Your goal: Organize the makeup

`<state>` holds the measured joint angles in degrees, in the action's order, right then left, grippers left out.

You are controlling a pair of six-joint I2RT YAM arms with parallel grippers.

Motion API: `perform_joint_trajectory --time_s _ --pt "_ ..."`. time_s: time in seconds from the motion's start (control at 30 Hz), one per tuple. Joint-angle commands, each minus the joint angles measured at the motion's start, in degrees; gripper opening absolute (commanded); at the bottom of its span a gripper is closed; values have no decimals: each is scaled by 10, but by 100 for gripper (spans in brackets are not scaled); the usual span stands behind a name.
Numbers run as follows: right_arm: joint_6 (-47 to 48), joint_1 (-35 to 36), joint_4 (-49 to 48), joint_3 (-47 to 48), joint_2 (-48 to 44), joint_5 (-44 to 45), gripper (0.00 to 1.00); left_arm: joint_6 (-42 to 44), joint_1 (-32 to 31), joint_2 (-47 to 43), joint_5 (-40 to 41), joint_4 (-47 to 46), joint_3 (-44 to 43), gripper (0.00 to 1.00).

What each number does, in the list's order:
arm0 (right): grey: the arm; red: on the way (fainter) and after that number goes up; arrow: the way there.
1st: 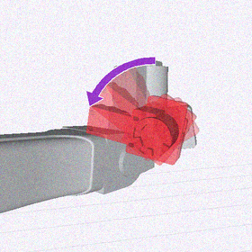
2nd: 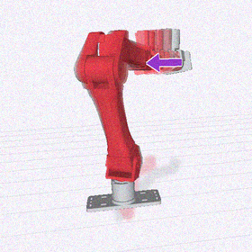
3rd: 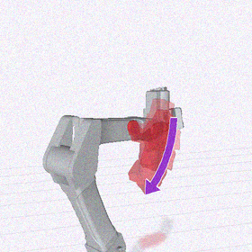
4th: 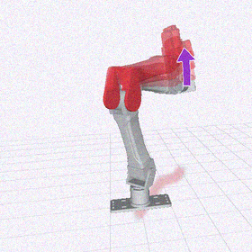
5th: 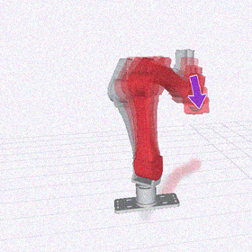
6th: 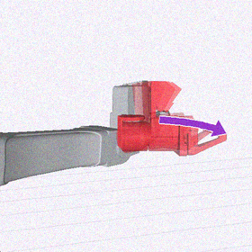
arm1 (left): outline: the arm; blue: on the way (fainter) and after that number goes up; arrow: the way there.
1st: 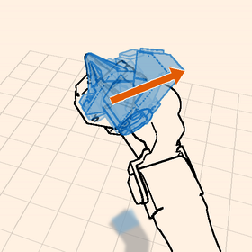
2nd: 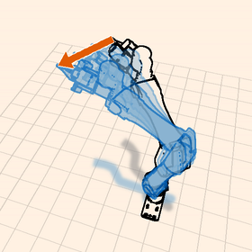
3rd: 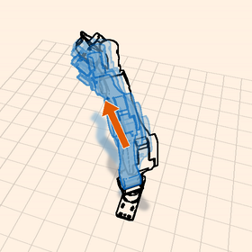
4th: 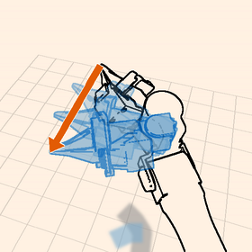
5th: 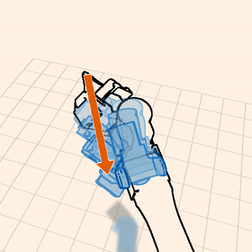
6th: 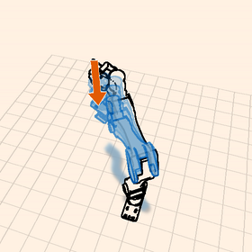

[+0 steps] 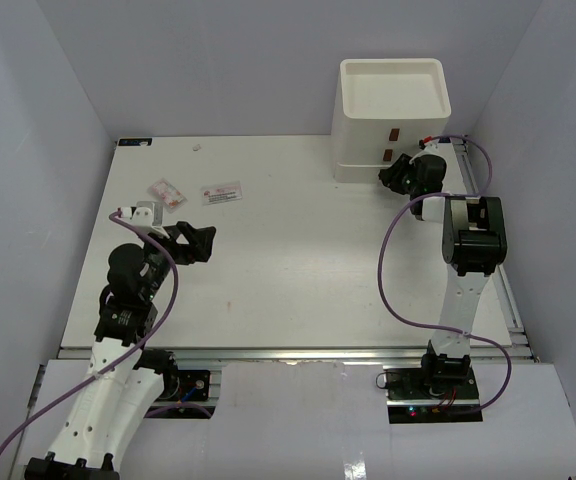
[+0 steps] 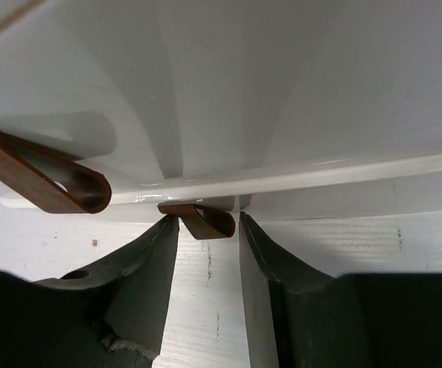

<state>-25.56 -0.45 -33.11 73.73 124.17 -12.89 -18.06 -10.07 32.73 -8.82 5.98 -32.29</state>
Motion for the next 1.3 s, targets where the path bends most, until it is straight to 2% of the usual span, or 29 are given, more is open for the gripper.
perform_joint_trajectory --time_s 0.0,0.1,0.2,0.47,0.83,0.93,0.97,1.13,1.27 --pt "2 -3 -36 21 15 3 30 1 3 3 -3 -4 -4 98" --pt "6 -3 -48 10 12 -11 15 1 3 2 -2 -4 -4 98" --pt "7 -5 -61 -11 -1 -19 9 1 4 1 -2 -4 -4 98" --pt "2 -13 -105 -114 -78 -50 8 0 4 -9 -4 -2 -3 98" --pt "13 -31 -44 -265 -219 -104 8 -1 4 -23 -17 -5 -2 98" --pt "25 -36 -31 -268 -229 -108 9 -2 3 -18 -26 -9 -1 98" --pt "29 -36 -27 -264 -227 -108 12 -3 3 -15 -30 -9 -1 98" --pt "66 -39 9 -238 -235 -132 51 -3 3 9 -54 -11 -3 98" --pt "112 -44 63 -234 -285 -171 62 -6 4 46 -88 -11 -9 98"
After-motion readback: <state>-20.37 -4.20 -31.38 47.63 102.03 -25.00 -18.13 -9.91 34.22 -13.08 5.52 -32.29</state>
